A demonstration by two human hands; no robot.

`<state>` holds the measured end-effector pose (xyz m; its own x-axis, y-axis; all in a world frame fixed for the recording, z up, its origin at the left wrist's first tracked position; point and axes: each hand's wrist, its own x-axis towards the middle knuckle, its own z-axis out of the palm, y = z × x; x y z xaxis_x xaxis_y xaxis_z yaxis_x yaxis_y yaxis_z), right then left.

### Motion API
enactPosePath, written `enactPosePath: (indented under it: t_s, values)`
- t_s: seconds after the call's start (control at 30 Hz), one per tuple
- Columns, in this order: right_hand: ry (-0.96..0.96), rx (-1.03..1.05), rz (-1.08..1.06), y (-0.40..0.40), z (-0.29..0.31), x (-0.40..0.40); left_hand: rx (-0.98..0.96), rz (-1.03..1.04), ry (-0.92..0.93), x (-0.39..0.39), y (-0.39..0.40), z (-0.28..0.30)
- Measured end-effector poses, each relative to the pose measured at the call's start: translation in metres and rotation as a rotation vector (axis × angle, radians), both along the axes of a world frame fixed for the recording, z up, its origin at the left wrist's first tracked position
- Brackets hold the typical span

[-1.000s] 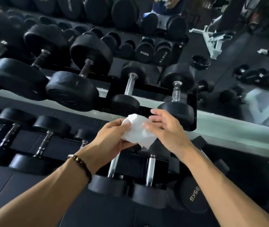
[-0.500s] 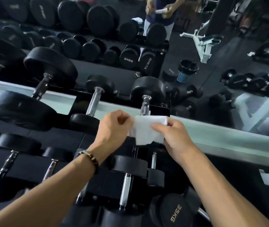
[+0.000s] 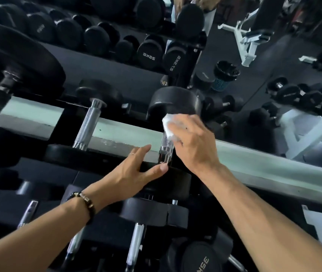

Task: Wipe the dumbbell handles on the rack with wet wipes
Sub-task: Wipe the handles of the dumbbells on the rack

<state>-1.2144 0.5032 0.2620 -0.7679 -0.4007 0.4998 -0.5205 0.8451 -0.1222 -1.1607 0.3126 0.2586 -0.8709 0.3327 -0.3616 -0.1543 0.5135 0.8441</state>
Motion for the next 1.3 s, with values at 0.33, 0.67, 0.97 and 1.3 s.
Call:
enactPosePath:
  t_s: [0.33,0.67,0.97,1.3]
  values:
    - [-0.190,0.402,0.396,0.040,-0.006,-0.037,-0.032,0.118,0.010,0.007,0.006,-0.008]
    - [-0.179,0.255,0.477,0.045,-0.005,-0.043,-0.168,0.532,0.120,0.006,0.048,0.001]
    - [-0.193,0.238,0.417,0.052,-0.020,-0.046,-0.135,0.577,0.135,0.004,0.047,-0.005]
    - [-0.118,0.092,0.429,0.059,-0.028,-0.047,-0.136,0.579,0.132,0.004,0.045,-0.009]
